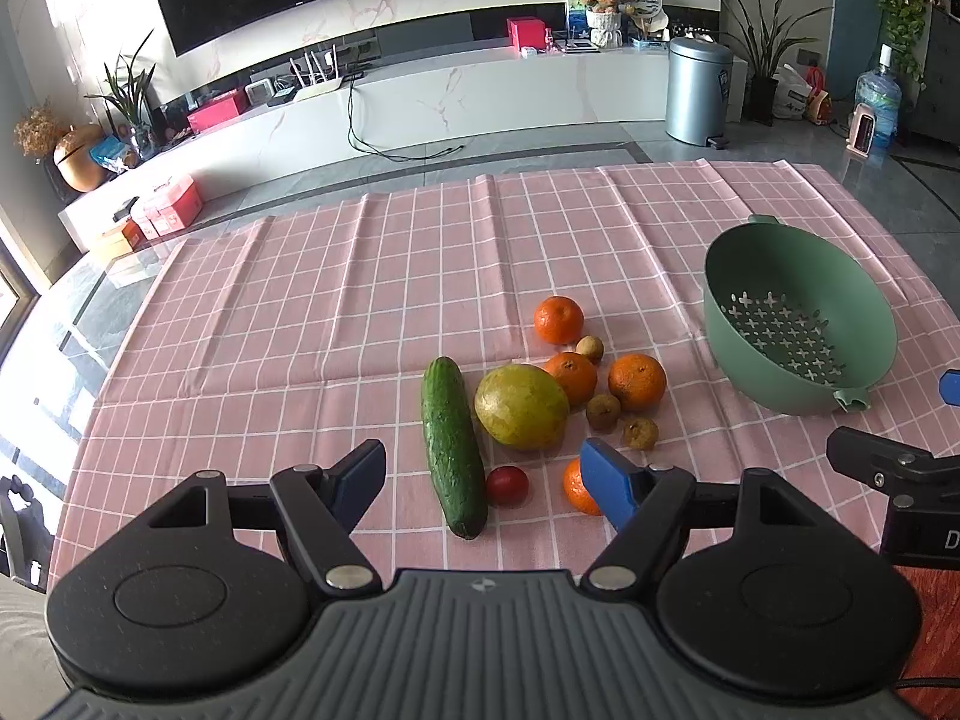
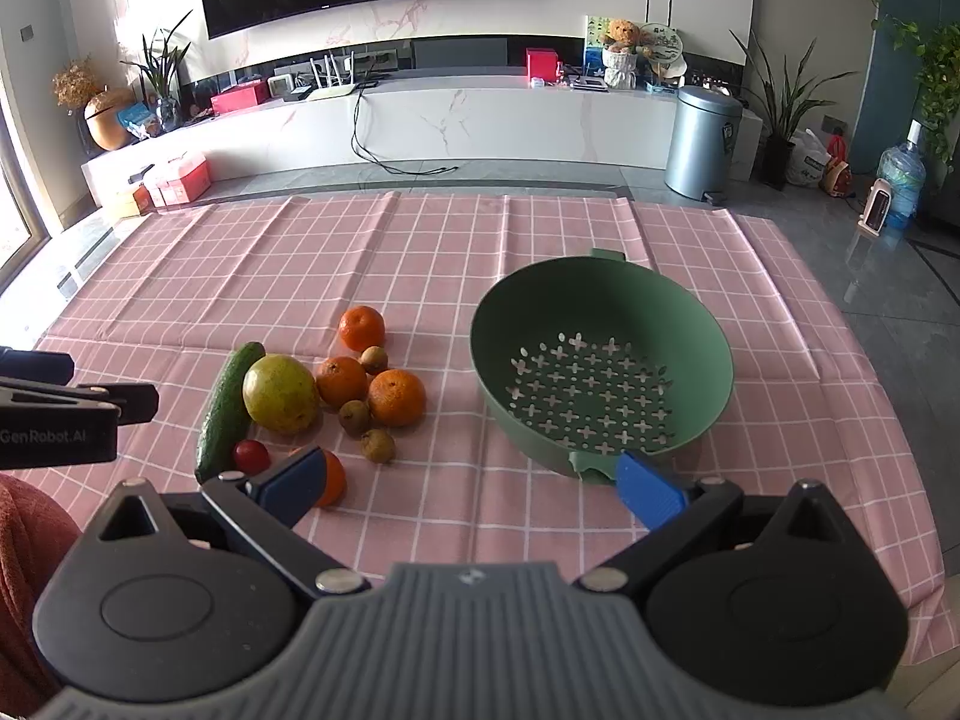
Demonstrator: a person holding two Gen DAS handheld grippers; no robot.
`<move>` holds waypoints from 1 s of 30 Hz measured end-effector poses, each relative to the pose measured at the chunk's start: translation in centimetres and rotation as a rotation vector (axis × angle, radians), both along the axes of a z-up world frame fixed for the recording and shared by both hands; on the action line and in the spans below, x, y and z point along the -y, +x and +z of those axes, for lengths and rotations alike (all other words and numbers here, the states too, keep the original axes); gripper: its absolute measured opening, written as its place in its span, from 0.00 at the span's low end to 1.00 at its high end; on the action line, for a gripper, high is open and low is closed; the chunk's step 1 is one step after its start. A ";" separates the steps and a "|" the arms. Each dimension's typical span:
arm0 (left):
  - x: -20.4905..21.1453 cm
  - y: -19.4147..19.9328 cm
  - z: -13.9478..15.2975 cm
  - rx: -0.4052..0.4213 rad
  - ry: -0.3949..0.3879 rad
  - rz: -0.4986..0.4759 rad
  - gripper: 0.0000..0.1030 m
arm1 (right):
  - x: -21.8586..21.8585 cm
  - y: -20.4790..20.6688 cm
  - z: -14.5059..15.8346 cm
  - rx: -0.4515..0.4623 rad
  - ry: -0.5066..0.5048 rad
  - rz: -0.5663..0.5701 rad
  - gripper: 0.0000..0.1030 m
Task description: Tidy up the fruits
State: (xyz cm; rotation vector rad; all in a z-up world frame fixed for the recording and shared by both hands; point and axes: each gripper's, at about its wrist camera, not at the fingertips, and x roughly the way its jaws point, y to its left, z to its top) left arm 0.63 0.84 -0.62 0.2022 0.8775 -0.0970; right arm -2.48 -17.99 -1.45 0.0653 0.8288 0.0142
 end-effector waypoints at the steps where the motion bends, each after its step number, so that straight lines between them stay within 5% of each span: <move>1: 0.0 0.0 0.0 -0.001 0.000 0.000 0.84 | 0.0 0.0 0.0 -0.002 -0.001 0.000 0.96; 30: 0.3 -0.1 0.0 -0.008 -0.009 0.001 0.84 | 0.0 -0.2 -0.1 -0.021 -0.006 -0.011 0.96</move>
